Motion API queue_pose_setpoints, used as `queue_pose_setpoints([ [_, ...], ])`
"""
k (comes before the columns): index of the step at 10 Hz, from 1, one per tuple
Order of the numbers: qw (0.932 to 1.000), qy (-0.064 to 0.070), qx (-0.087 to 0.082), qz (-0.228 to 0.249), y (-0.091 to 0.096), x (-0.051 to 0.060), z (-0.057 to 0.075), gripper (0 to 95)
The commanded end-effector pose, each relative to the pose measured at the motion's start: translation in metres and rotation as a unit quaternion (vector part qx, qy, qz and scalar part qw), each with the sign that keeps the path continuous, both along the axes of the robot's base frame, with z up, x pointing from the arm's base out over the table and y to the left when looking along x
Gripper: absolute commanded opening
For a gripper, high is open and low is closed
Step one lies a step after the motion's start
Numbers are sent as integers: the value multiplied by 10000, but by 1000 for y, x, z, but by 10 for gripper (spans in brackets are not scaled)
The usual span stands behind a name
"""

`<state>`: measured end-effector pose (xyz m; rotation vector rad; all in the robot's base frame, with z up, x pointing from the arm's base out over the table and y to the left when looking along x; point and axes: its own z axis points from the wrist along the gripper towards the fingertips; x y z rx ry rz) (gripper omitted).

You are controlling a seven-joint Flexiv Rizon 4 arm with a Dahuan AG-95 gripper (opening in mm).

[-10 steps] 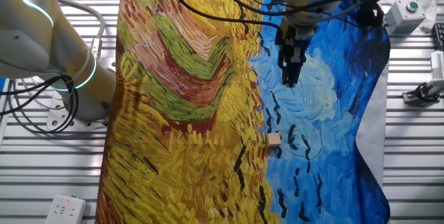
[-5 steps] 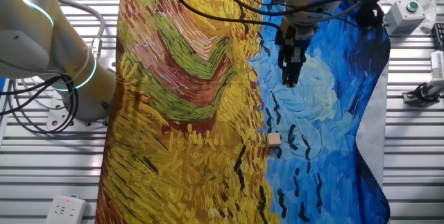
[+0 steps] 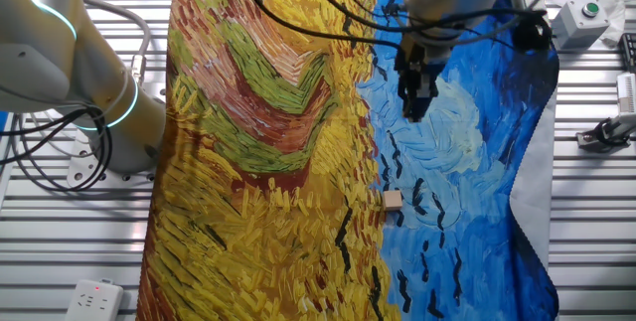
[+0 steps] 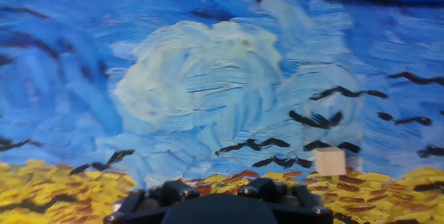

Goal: Pick up the small block on the left and move it to the right

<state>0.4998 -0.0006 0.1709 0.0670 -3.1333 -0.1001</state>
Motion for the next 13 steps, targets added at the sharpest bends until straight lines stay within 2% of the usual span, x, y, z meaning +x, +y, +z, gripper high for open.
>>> queue_pose_setpoints([
  [1,9999,127,-67,-96,0,0,-1,0],
  [6,9996,203,-112,-152,0,0,-1,0],
  [7,9994,194,-221,-191,0,0,0,0],
  [8,9989,180,-413,-109,-1,-1,0,0],
  [9,9987,183,-474,-94,-1,-1,0,0],
  [11,9988,132,-468,-56,-2,-1,-2,0],
  [13,9989,83,-446,-65,-3,0,-11,0],
])
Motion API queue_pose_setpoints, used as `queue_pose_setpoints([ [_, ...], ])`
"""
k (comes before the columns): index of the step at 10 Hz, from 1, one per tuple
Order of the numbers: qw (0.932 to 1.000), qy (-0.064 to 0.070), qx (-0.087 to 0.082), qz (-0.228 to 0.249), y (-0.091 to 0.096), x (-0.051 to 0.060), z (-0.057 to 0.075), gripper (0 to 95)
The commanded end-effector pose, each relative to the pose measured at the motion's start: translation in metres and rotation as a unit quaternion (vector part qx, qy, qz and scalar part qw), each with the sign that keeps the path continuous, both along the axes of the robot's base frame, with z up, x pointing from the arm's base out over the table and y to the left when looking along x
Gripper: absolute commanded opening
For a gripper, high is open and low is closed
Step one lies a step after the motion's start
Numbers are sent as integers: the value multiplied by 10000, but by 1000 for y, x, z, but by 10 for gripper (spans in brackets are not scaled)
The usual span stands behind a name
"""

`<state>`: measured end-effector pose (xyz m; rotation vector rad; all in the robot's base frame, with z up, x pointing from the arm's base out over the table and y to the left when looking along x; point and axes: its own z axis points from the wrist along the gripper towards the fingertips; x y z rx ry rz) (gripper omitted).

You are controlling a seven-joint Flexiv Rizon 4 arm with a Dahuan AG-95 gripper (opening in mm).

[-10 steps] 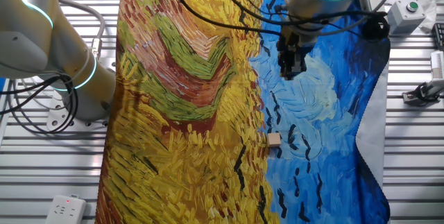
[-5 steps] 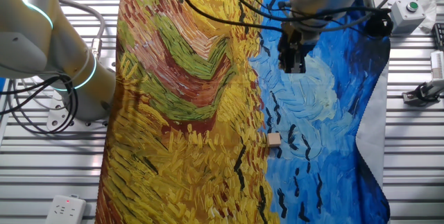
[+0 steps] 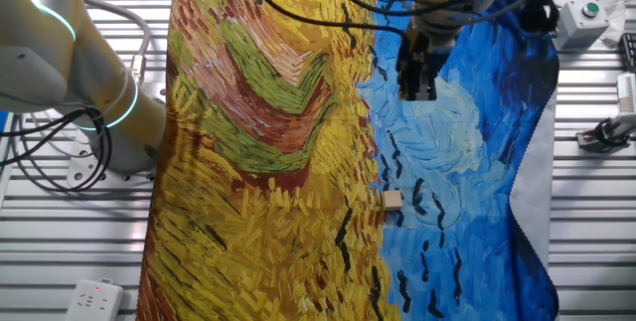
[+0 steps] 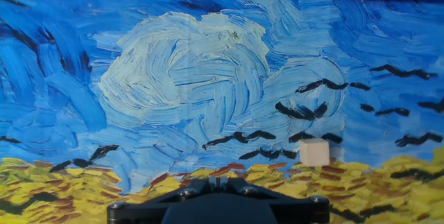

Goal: Pick up the small block on the left and move it to the right

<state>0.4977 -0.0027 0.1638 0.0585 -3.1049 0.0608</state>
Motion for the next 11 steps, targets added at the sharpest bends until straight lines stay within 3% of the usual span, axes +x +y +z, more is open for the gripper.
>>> queue_pose_setpoints([
  [1,9999,-77,99,-67,-2,3,-7,0],
  [2,9983,-84,531,-222,-7,7,-12,0],
  [3,9981,-73,583,-208,-13,11,-12,0],
  [5,9986,5,515,-110,-27,20,-13,0],
  [7,9988,14,485,-91,-34,26,-26,0],
  [11,9991,78,425,-55,-40,38,-36,0],
])
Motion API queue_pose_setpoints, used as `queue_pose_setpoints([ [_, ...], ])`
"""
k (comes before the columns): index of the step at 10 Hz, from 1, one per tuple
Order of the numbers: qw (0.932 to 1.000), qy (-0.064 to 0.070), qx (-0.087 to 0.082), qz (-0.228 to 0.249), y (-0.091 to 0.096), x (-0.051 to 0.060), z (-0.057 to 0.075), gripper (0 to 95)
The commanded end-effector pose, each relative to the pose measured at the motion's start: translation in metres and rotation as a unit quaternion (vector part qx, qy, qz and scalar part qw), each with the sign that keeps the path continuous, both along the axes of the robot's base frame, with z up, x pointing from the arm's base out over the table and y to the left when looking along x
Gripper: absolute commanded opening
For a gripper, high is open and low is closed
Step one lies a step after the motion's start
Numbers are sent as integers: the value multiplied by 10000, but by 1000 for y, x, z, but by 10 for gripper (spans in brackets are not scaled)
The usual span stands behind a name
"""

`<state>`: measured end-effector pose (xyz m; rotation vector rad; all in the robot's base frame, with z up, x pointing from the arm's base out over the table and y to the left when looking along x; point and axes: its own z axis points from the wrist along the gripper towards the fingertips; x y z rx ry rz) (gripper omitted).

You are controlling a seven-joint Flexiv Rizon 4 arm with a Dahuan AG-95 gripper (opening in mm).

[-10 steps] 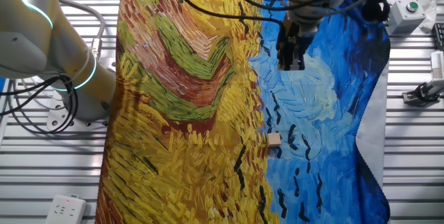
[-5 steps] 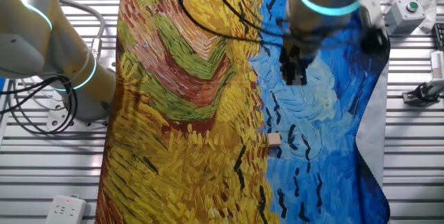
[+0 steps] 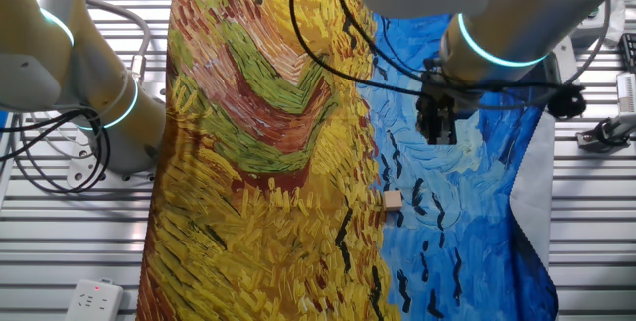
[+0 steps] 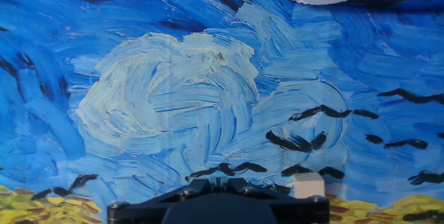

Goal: Pick up the small block on the left and move it to the right

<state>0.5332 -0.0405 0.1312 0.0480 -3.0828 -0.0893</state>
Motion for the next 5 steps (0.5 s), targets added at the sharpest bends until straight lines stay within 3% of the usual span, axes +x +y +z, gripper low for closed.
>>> queue_pose_setpoints([
  [1,10000,-23,-60,-11,-3,5,-5,0],
  [3,10000,-16,-67,1,-6,9,-9,0],
  [5,9999,-8,-73,109,-24,8,-10,0],
])
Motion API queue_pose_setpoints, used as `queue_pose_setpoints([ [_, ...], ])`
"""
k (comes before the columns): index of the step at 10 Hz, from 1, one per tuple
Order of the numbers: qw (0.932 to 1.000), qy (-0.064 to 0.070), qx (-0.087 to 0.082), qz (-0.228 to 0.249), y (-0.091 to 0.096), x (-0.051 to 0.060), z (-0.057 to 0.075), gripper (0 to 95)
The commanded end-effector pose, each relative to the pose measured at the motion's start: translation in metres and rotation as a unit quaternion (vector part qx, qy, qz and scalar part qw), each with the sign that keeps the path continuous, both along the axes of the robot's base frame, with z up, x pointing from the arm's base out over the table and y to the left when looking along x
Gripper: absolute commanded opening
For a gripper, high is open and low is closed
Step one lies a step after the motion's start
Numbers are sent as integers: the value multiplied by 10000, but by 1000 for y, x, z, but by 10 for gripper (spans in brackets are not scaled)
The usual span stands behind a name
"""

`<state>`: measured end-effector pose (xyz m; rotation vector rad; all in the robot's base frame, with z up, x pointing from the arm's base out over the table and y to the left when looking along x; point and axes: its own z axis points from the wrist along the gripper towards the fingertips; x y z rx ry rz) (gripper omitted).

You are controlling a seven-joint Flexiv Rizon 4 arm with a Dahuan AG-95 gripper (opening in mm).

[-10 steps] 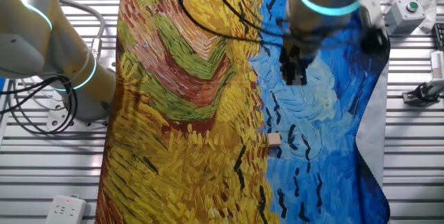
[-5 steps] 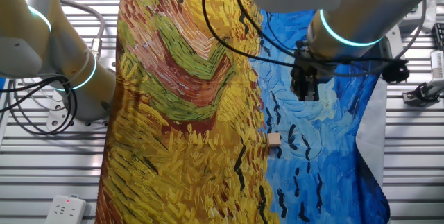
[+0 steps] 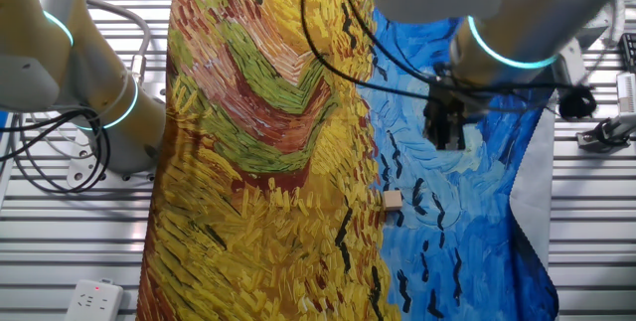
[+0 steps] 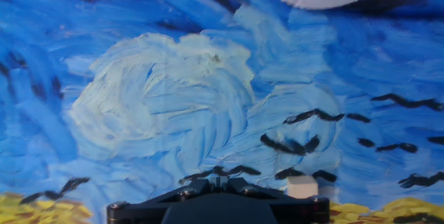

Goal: Pick up the small block on the left and move it to the right

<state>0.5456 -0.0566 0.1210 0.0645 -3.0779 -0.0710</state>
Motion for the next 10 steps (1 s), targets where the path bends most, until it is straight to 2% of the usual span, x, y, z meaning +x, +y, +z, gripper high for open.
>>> queue_pose_setpoints([
  [1,9999,-27,-4,104,-15,-5,-1,0],
  [2,9998,-30,21,180,-26,-6,-2,0],
  [4,9999,26,-24,148,-27,-5,-1,0],
  [6,9999,45,14,119,-28,0,0,0],
  [10,9999,41,39,113,-26,0,-2,0],
])
